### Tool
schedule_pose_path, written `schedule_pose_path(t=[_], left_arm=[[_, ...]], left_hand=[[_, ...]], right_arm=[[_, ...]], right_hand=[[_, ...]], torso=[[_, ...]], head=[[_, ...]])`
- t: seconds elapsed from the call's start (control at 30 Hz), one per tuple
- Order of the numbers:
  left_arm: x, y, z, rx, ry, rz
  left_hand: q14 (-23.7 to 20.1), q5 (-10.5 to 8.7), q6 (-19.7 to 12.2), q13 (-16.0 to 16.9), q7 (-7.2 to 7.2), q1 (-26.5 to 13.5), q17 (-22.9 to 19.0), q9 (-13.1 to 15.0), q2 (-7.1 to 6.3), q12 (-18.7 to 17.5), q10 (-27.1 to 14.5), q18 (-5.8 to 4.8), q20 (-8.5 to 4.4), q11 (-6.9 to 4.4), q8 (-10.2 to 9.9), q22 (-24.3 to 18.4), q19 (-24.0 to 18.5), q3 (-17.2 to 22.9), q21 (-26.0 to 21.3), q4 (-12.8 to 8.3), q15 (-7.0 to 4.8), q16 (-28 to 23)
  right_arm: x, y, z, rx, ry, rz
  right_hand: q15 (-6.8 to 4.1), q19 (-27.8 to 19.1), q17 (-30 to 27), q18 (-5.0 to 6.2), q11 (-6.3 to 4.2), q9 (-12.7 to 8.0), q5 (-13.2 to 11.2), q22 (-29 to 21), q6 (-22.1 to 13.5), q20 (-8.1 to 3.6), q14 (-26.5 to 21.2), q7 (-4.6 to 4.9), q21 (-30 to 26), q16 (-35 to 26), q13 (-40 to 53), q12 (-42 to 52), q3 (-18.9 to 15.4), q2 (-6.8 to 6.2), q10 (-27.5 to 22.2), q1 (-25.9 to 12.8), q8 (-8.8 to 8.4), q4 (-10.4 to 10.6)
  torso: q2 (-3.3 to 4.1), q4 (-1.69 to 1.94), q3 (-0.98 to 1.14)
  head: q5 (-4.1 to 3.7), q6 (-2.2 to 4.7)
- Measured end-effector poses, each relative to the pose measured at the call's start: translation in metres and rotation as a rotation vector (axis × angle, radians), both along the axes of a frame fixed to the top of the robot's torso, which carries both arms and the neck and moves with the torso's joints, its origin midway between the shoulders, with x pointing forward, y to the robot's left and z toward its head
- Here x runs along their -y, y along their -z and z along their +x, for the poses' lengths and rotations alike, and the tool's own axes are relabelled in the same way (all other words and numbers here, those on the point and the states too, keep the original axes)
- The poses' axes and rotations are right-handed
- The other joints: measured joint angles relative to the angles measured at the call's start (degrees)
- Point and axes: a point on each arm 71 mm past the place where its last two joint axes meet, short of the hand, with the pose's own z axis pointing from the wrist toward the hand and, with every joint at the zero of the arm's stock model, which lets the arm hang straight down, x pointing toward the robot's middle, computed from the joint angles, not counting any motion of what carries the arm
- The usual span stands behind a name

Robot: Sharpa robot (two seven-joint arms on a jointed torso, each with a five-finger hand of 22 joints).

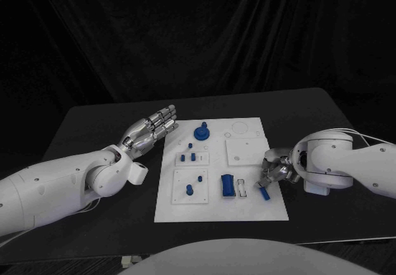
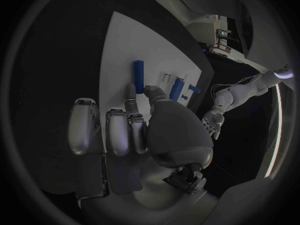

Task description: Assemble the parts on the task board

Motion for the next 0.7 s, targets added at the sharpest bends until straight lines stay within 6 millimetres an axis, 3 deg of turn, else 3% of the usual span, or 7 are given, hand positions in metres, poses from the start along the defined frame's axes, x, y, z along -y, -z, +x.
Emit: schedule_pose_path(t=[0.1, 0.7], left_arm=[[0.000, 0.000, 0.000, -0.001, 0.001, 0.000], [0.001, 0.001, 0.000, -0.007, 0.006, 0.002]], left_hand=[[0.00, 0.00, 0.00, 0.00, 0.00, 0.00, 0.00, 0.03, 0.00, 0.00, 0.00, 0.00, 0.00, 0.00, 0.00, 0.00, 0.00, 0.00, 0.00, 0.00, 0.00, 0.00], [0.00, 0.00, 0.00, 0.00, 0.00, 0.00, 0.03, 0.04, 0.00, -0.01, -0.01, 0.00, 0.00, -0.01, 0.00, 0.00, 0.00, 0.16, 0.00, -0.16, 0.00, 0.00]], right_arm=[[-0.001, 0.000, -0.001, -0.016, 0.018, 0.024], [-0.015, 0.000, -0.003, -0.066, 0.087, 0.126]], right_hand=[[0.00, 0.00, 0.21, 0.00, 0.00, 0.05, 0.43, 0.00, 0.19, 0.00, 0.00, -0.39, 0.00, 0.00, 0.00, 0.00, 0.24, 0.00, 0.00, 0.00, 0.17, -0.24], [0.00, 0.00, 0.34, 0.00, 0.00, 0.17, 0.89, -0.01, 0.17, 0.00, 0.00, -0.40, 0.00, 0.00, 0.00, 0.00, 0.55, -0.15, 0.00, -0.68, 0.23, -0.24]], torso=[[-0.02, -0.02, 0.00], [-0.02, 0.00, -0.01]], head=[[0.02, 0.00], [0.04, 0.00]])
